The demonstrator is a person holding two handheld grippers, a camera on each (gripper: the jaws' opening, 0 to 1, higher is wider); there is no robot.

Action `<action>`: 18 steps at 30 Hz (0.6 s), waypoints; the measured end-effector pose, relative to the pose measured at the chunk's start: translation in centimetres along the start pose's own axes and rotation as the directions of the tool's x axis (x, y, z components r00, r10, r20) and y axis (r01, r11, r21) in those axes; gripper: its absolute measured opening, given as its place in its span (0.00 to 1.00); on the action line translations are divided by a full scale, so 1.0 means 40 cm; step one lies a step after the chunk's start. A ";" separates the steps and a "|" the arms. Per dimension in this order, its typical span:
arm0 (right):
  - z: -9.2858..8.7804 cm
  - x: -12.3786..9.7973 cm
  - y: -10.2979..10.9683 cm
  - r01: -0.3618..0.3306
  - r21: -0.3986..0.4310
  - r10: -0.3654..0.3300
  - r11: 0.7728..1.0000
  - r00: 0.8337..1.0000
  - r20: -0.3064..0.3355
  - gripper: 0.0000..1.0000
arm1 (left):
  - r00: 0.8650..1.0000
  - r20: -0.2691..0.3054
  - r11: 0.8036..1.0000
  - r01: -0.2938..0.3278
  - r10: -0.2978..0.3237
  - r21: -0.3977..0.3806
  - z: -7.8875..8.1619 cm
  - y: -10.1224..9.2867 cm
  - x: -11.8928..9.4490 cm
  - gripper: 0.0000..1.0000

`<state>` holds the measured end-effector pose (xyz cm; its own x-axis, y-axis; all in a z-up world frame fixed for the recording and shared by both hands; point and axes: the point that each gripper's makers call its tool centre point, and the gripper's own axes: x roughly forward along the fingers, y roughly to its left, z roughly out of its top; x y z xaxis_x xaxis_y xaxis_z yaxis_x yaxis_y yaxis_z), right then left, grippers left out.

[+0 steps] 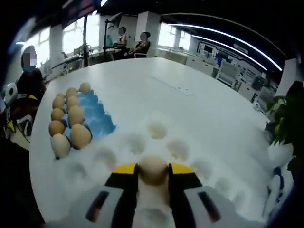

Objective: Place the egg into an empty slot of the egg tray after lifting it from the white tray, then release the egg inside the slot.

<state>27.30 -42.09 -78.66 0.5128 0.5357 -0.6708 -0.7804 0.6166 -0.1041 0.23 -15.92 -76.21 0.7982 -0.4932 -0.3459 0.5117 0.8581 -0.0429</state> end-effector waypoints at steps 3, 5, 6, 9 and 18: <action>0.001 0.000 0.001 0.004 -0.001 -0.004 1.000 1.000 -0.023 0.25 | 1.000 -0.005 1.000 -0.005 0.005 -0.007 -0.006 -0.002 -0.003 0.93; 0.002 0.001 0.000 0.009 -0.004 -0.009 1.000 0.999 -0.032 0.25 | 1.000 -0.011 1.000 -0.003 0.003 0.000 -0.009 -0.006 -0.005 0.93; 0.002 0.001 -0.002 0.010 0.002 -0.010 1.000 0.999 -0.038 0.25 | 1.000 -0.013 1.000 -0.001 0.001 0.003 -0.010 -0.008 -0.007 0.93; 0.009 -0.008 -0.006 0.019 0.029 -0.018 0.999 0.999 -0.040 0.24 | 1.000 -0.017 1.000 0.002 -0.002 0.017 -0.007 -0.012 -0.013 0.93; 0.059 -0.070 -0.016 0.021 0.238 -0.053 0.971 0.990 0.131 0.24 | 1.000 0.006 1.000 -0.019 0.019 0.021 0.008 -0.001 -0.034 0.93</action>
<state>27.22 -42.63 -74.98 0.5962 0.5732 -0.5621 -0.6621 0.7470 0.0595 -0.77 -15.35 -75.46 0.8095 -0.4779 -0.3410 0.5032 0.8640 -0.0164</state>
